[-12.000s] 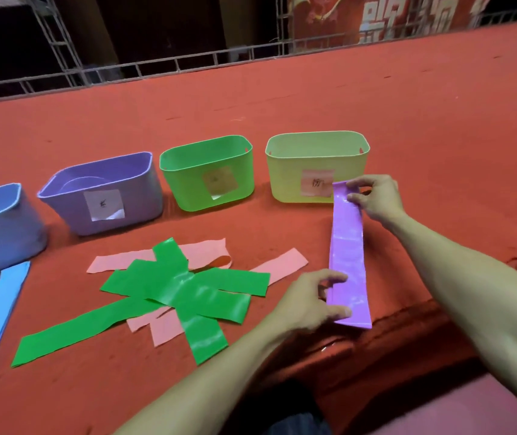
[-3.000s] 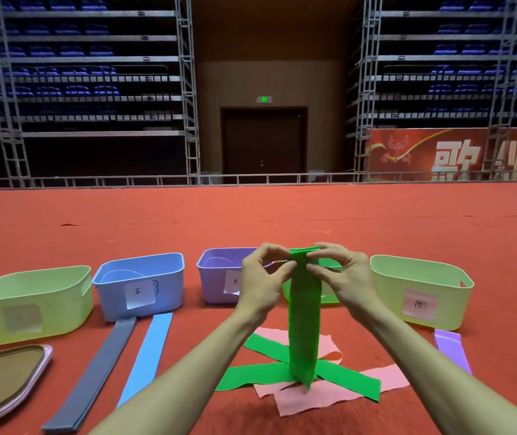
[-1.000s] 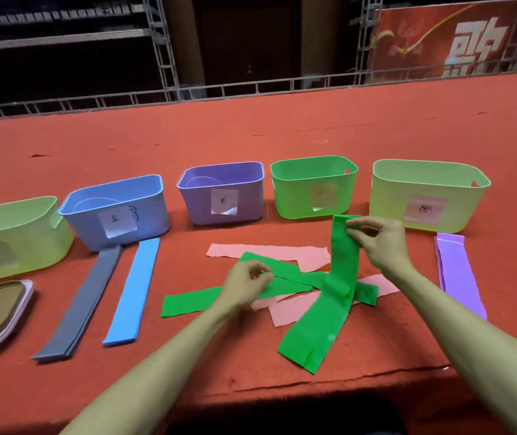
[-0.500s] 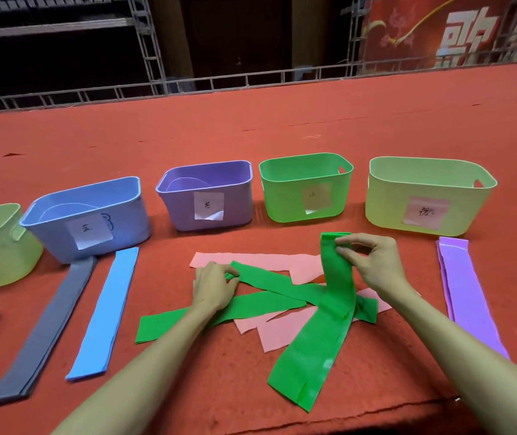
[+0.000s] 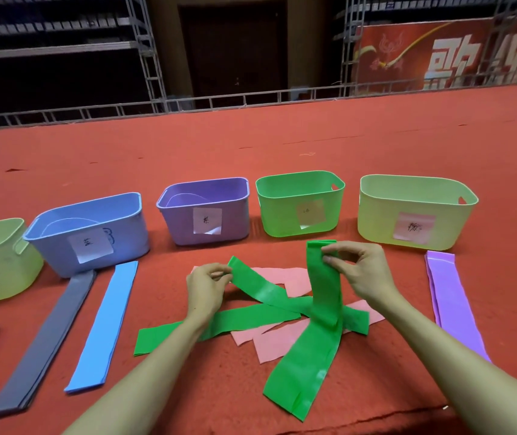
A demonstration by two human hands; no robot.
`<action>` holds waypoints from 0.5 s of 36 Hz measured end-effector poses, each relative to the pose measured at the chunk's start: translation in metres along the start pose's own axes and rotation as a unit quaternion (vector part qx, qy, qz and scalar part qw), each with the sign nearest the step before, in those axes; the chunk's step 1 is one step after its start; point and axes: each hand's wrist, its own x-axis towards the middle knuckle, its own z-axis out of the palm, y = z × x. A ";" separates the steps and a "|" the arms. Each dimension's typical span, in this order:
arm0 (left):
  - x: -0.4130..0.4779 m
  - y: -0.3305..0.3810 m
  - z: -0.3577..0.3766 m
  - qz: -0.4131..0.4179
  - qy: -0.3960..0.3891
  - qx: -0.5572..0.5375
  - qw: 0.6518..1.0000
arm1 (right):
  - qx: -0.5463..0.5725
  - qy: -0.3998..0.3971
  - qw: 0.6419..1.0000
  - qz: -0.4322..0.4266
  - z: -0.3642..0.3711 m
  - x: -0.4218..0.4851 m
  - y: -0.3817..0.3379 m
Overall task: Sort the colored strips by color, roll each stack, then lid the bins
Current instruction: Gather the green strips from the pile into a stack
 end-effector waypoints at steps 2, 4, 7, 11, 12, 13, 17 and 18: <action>-0.001 0.009 -0.005 0.015 0.006 -0.027 0.999 | 0.015 -0.002 1.000 -0.008 0.000 0.000 -0.011; -0.002 0.021 -0.011 0.044 0.019 -0.045 0.998 | 0.034 -0.006 0.999 -0.021 0.000 -0.001 -0.023; -0.005 0.045 -0.018 0.084 0.033 -0.075 0.993 | 0.037 -0.011 0.998 -0.054 0.000 -0.002 -0.044; -0.006 0.077 -0.028 0.119 0.031 -0.120 0.985 | 0.026 -0.019 0.994 -0.107 0.000 -0.001 -0.071; -0.007 0.086 -0.031 0.125 0.027 -0.133 0.983 | 0.024 -0.022 0.992 -0.121 0.000 0.000 -0.079; -0.007 0.094 -0.033 0.129 0.021 -0.147 0.980 | 0.022 -0.027 0.990 -0.133 0.000 0.001 -0.087; -0.015 0.128 -0.043 0.162 0.002 -0.186 0.969 | 0.014 -0.051 0.984 -0.170 0.000 0.004 -0.115; -0.017 0.135 -0.045 0.171 -0.002 -0.192 0.966 | 0.011 -0.056 0.983 -0.175 0.001 0.005 -0.121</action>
